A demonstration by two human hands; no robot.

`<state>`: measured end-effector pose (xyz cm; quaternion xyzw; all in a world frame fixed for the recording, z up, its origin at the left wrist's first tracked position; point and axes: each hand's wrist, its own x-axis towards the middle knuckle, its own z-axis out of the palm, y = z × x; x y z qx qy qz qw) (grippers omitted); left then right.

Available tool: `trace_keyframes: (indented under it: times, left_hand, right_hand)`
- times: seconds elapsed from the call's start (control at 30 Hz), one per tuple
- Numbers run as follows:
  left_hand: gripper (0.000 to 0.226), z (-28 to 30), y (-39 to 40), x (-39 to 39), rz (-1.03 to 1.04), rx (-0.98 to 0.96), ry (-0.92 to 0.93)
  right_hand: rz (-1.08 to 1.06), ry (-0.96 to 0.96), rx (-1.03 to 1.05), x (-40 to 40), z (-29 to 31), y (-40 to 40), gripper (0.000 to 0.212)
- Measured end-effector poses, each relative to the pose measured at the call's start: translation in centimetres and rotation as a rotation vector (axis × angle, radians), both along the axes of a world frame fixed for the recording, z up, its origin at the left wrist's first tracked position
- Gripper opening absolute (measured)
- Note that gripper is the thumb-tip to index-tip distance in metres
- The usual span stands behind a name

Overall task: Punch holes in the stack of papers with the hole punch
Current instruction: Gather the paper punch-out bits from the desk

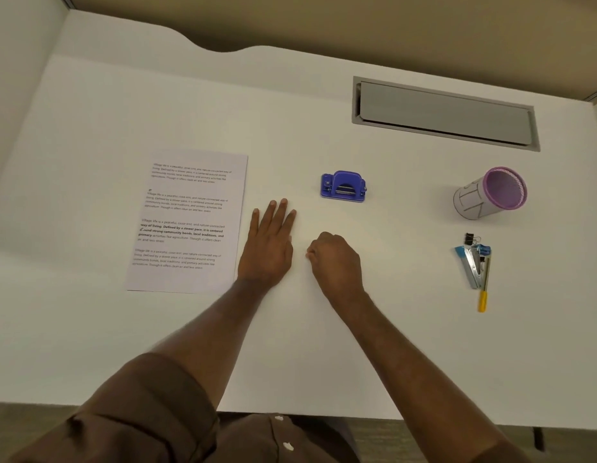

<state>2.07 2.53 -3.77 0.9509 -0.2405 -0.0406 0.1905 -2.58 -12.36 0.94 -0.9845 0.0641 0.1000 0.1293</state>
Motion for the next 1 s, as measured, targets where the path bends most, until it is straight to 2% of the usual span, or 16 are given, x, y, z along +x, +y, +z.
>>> trace_keyframes:
  times: [0.1,0.27,0.33,0.4,0.47,0.53,0.67,0.73,0.87,1.0]
  left_hand:
    - [0.054,0.2,0.0,-0.1,-0.001,0.011,0.012]
    - [0.056,0.5,0.0,0.0,-0.008,0.023,0.041]
    - [0.058,0.6,0.0,0.0,-0.012,0.026,0.048]
    - [0.06,0.5,0.0,-0.1,-0.014,0.039,0.053]
    - [0.056,0.4,0.0,0.0,-0.014,0.037,0.037]
    - [0.055,0.5,-0.1,-0.1,-0.01,0.025,0.022]
    - [0.054,0.5,-0.2,-0.1,-0.009,0.013,-0.013]
    - [0.054,0.3,-0.3,-0.2,-0.006,0.009,-0.018]
    - [0.054,-0.1,-0.4,-0.3,-0.008,0.013,-0.036]
    - [0.056,-0.7,-0.4,-0.1,-0.003,0.001,-0.051]
  right_hand:
    - [0.068,0.007,-0.131,-0.1,0.1,0.7,0.003]
    - [0.141,0.032,-0.244,-0.3,0.3,1.8,0.021]
    - [0.137,0.017,-0.268,-0.5,-0.1,1.8,0.019]
    - [0.117,0.012,-0.268,-0.7,-0.5,1.6,0.009]
    - [0.067,0.05,-0.172,-0.7,-1.1,1.2,0.013]
    - [-0.058,0.052,-0.007,-0.2,-0.9,0.4,0.015]
    - [-0.543,-0.065,0.429,0.7,1.4,-3.8,0.007]
    - [-0.71,-0.185,0.424,1.2,3.2,-7.8,0.006]
    - [-0.883,-0.423,0.268,2.4,7.7,-17.3,0.012]
    - [-1.017,-0.499,0.242,2.9,10.6,-25.3,0.024]
